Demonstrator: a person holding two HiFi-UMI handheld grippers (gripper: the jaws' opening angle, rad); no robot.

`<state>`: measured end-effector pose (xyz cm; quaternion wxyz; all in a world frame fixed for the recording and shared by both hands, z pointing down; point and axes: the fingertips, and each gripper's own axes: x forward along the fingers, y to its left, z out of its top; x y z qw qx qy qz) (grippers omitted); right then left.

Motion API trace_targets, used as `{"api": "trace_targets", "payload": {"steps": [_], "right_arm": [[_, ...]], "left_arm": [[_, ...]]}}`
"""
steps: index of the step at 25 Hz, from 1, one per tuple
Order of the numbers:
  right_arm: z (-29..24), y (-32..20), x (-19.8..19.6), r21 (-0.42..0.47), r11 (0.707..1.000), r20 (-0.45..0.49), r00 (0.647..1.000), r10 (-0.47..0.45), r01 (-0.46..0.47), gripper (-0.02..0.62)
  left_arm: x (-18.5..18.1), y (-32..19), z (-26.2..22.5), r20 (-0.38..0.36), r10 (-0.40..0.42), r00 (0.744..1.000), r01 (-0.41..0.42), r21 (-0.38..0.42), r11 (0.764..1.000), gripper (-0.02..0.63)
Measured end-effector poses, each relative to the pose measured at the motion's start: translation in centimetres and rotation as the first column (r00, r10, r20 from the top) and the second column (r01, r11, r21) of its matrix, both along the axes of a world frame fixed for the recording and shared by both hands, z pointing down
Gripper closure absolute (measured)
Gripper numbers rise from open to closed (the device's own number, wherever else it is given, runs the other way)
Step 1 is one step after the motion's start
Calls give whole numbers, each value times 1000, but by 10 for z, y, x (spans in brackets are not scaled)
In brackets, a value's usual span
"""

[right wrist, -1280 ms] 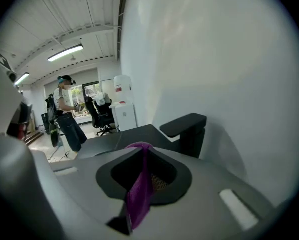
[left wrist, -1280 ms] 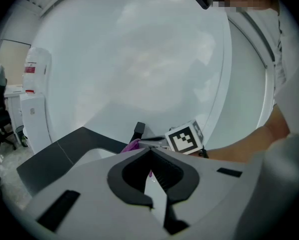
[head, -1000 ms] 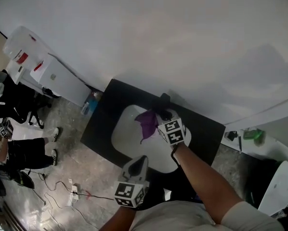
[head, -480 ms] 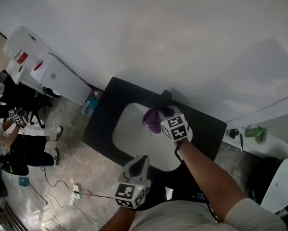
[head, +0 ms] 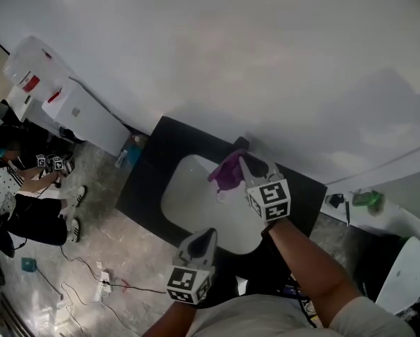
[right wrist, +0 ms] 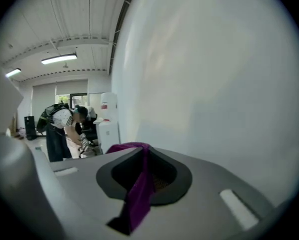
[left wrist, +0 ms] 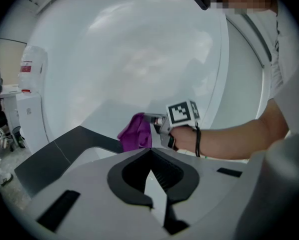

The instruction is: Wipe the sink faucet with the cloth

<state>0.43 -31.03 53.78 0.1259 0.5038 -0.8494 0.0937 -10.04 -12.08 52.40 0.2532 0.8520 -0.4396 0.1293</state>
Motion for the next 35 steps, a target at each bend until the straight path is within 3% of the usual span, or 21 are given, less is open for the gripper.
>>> {"api": "trace_targets", "payload": {"steps": [2,5,12,13,17,21,25,28,30,35], "right_arm": [[-8,-40,22,6,999,-39,998,44,-43,565],[18,-62,23,-58,998,-129,992,-1,-7,565],[39,32,-46,-79,984,-76,983,-166,160,565],[42,36,-41,-82,986,-79,985,-151,144,565],[36,4,21,-42,997,-76,996,55,-58,565],[57,-33,36,-73,994,-97,993,70,-77,565],[125,-32,41,-207,974,-139,989,59,-88,565],[183,-29,36,-360,931,-169,986,0,-62,565],[196,-28,33,-410,911,-157,987,-30,-37,565],[120,1,25,-292,955,-74,995,-69,45,565]], "left_arm": [[1,0,0,3,-1,1000,1,2,1000,600],[2,3,3,1,-3,1000,3,-3,1000,600],[-3,-3,3,-32,-27,999,26,-17,1000,600],[-3,-5,1,-34,-25,999,25,-10,1000,600],[-3,-9,-8,-40,-26,999,27,15,1000,600],[0,-6,-7,-37,-29,999,30,19,999,600],[-4,-1,-5,-15,-20,1000,20,12,1000,600],[-13,-2,-5,-1,-29,1000,29,10,1000,600],[-18,-5,-8,-3,-46,999,46,19,999,600],[-7,-14,-23,-13,-30,999,31,61,998,600]]}}
